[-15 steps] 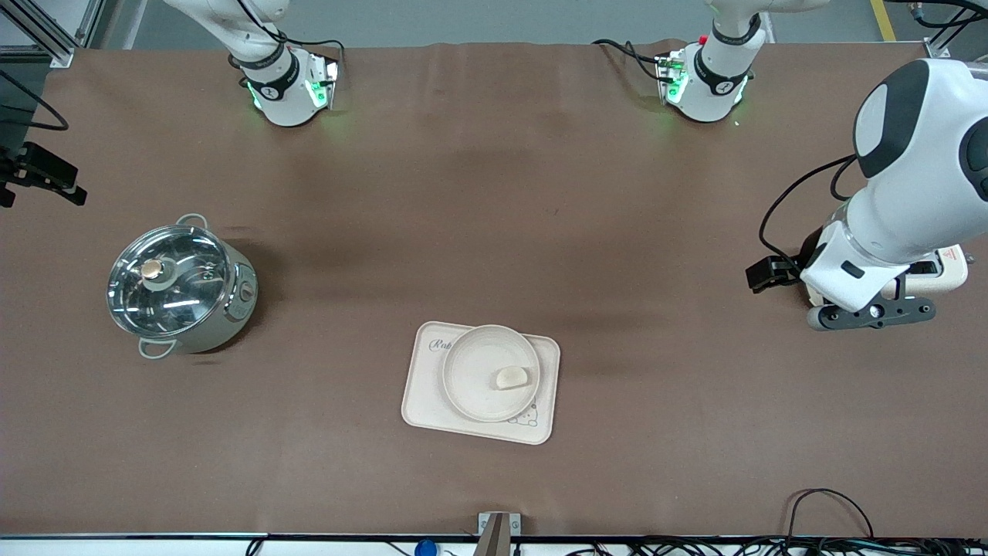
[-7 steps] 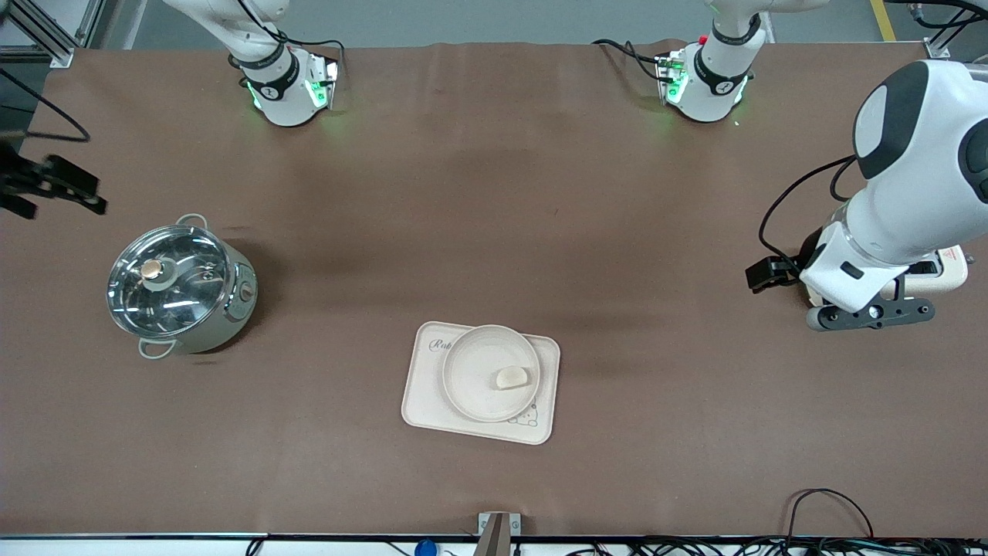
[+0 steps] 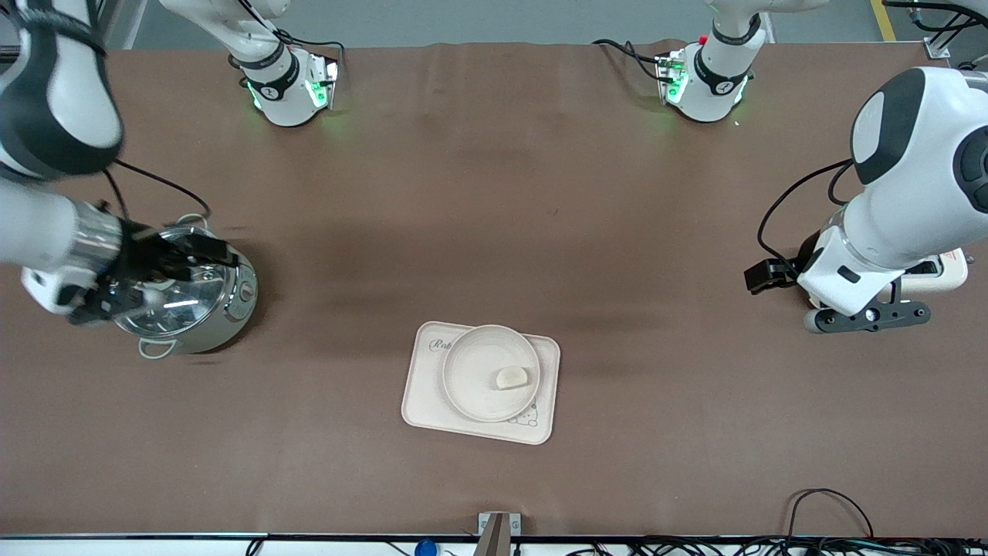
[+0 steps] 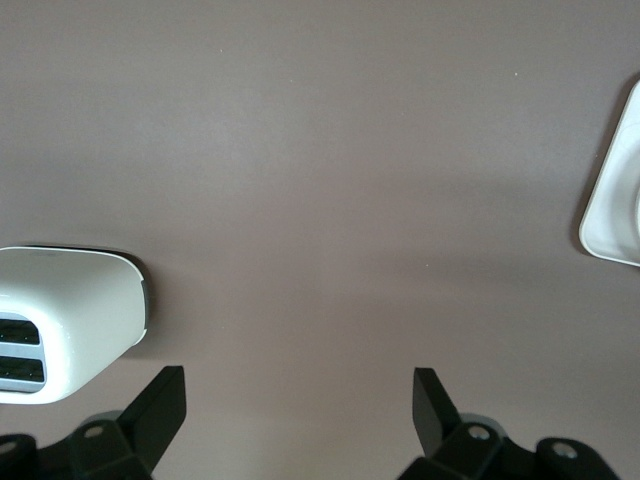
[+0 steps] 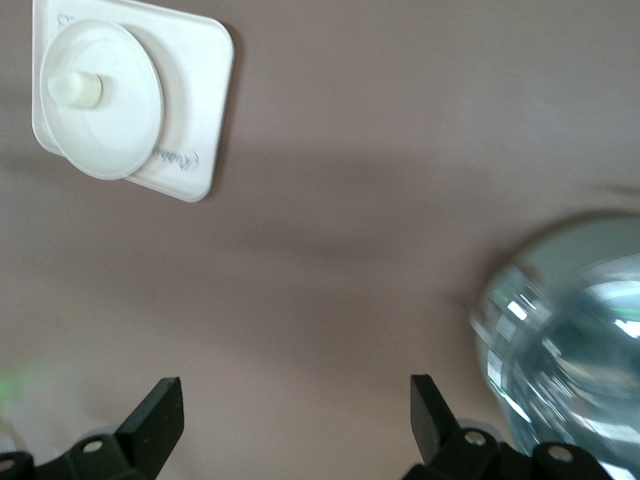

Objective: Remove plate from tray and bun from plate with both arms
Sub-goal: 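Reach the right gripper to the white plate rim and grasp it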

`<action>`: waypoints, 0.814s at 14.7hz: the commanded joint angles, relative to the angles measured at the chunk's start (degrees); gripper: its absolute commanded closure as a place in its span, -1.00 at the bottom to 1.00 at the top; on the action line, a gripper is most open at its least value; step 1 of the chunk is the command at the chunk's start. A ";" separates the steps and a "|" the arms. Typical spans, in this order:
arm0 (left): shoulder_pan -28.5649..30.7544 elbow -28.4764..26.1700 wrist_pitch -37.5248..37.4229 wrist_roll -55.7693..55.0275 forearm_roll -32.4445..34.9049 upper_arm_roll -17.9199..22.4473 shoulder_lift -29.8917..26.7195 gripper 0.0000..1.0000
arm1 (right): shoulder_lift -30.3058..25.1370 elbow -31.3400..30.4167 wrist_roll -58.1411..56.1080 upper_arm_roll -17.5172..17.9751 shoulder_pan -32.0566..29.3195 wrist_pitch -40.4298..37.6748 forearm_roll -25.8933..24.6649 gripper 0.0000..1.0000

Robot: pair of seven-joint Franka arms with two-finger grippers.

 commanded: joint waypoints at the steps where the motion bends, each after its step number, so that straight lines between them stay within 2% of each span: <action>1: 0.07 0.62 0.05 0.79 0.52 -0.13 0.16 -1.00 | 8.50 1.29 7.15 -0.26 6.30 10.04 4.71 -1.00; 3: 0.07 0.53 0.05 0.79 0.43 -0.13 0.25 -1.00 | 14.39 1.37 12.26 -0.35 10.78 20.92 8.32 -1.00; 8: 0.07 0.53 0.05 0.97 0.35 -0.13 0.16 -1.00 | 26.35 3.38 19.49 -0.26 18.96 44.92 9.04 -1.00; 9: -0.01 0.53 -0.03 0.88 0.35 -0.22 0.07 -1.00 | 28.29 4.35 20.62 -0.26 20.02 48.45 9.82 -1.00; 12: -0.01 0.44 -0.47 0.97 0.26 -0.22 -0.28 -1.00 | 33.48 9.10 24.40 -0.35 23.01 53.05 10.09 -0.84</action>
